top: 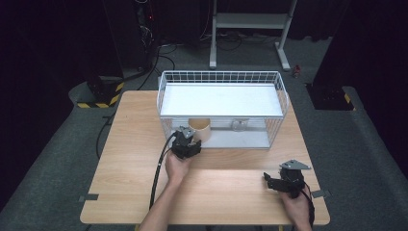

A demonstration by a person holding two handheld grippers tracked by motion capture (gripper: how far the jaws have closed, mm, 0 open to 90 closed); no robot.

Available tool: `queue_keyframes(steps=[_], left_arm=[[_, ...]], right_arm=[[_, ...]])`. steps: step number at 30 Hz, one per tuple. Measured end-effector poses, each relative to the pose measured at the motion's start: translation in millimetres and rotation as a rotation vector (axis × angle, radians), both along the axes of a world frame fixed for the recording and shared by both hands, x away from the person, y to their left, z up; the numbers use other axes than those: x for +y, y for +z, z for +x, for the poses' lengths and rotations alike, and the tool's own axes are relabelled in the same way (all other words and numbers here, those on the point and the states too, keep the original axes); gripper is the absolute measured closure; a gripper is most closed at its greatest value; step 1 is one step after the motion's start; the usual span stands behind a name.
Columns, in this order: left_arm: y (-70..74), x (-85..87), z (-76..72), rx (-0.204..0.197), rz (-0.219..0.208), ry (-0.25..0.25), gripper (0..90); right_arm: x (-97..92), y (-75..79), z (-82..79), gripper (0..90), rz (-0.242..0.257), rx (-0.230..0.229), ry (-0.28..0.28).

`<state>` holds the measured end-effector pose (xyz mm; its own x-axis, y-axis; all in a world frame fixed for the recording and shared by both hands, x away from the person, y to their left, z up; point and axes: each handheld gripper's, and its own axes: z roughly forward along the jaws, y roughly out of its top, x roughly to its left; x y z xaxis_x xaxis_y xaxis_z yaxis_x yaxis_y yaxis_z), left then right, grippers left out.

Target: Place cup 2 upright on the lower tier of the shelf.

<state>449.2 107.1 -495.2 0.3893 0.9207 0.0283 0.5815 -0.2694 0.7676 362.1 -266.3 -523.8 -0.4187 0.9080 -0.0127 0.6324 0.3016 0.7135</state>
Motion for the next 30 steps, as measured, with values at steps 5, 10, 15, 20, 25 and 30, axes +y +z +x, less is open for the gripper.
queue_keyframes(steps=[5,10,15,20,25,30], left_arm=[[0.8,-2.5,4.6,0.010,-0.014,0.016,51.0],[-4.3,-2.5,9.5,0.012,-0.025,0.020,54.0],[-7.8,-4.5,12.2,0.020,-0.044,0.024,56.0],[-7.9,-5.2,15.3,0.013,-0.024,0.042,58.9],[-6.8,-10.2,22.1,0.026,-0.019,0.036,60.4],[-9.3,-12.5,26.7,0.030,-0.008,0.041,62.3]], right_arm=[[0.0,0.0,0.0,18.3,0.000,0.000,0.000],[0.0,0.0,-0.1,18.3,0.000,0.000,0.000],[0.0,0.0,-0.1,18.3,0.000,0.000,0.000],[0.0,0.0,-0.1,18.3,0.000,0.000,0.000],[0.0,0.0,-0.1,18.3,0.000,0.000,0.000],[0.0,0.0,0.0,18.3,0.000,0.000,0.000]])
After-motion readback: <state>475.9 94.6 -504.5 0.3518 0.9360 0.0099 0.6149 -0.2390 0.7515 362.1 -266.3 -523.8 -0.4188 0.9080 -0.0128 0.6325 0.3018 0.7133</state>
